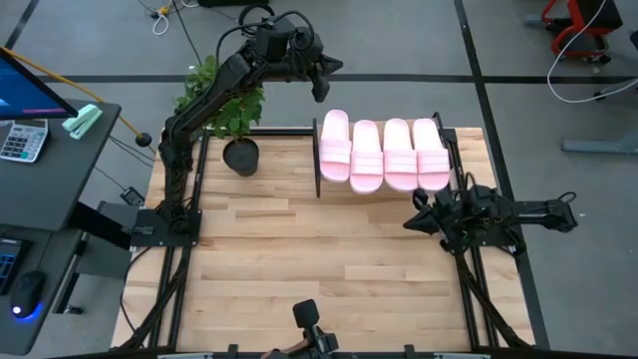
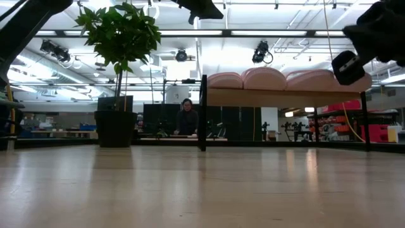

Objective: Pick and place slides into the shelf
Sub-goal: Return to Home Position

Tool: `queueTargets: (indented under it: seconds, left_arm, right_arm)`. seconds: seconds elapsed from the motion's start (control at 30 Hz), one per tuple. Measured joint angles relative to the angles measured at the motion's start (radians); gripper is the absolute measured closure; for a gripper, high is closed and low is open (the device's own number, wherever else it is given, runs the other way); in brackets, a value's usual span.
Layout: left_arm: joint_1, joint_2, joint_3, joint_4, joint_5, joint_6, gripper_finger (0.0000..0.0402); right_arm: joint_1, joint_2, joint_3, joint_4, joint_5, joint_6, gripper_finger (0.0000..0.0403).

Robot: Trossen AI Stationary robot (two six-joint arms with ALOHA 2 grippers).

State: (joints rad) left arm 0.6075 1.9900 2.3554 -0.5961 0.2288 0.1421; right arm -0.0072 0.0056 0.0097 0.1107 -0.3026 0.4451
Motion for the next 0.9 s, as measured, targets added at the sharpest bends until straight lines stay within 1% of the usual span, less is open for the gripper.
queueTargets:
  seconds: [0.1, 0.17, 0.27, 0.4, 0.53, 0.63, 0.7, 0.83, 0.9]
  left_arm:
    - [0.0, 0.0, 0.0, -0.001, 0.0, 0.0, 0.0395]
    - [0.0, 0.0, 0.0, -0.004, 0.0, 0.0, 0.0396]
    - [0.0, 0.0, 0.0, -0.008, 0.0, 0.0, 0.0389]
    - [0.0, 0.0, 0.0, -0.008, 0.0, 0.0, 0.0381]
    - [-0.01, 0.003, 0.001, -0.003, 0.007, -0.001, 0.0393]
    - [-0.032, 0.011, -0.004, 0.034, 0.042, -0.035, 0.0396]
    - [-0.065, 0.02, -0.028, 0.101, 0.049, -0.058, 0.0395]
    - [-0.142, 0.022, -0.11, 0.14, 0.058, -0.059, 0.0398]
    - [-0.17, 0.015, -0.159, 0.13, 0.06, -0.065, 0.0398]
  right_arm:
    - [0.008, 0.0, 0.0, -0.046, 0.018, -0.123, 0.0403]
    - [0.009, 0.012, 0.0, -0.046, 0.039, -0.208, 0.0403]
    - [0.004, 0.049, 0.0, -0.051, 0.069, -0.269, 0.0403]
    - [-0.006, 0.099, 0.0, -0.051, 0.072, -0.274, 0.04]
    - [-0.006, 0.122, 0.0, -0.053, 0.09, -0.267, 0.0398]
    - [-0.005, 0.125, 0.0, -0.053, 0.088, -0.266, 0.0395]
    - [-0.005, 0.125, 0.0, -0.053, 0.087, -0.266, 0.0392]
    - [-0.005, 0.125, 0.0, -0.053, 0.086, -0.266, 0.0387]
    - [-0.005, 0.125, 0.0, -0.053, 0.085, -0.266, 0.0386]
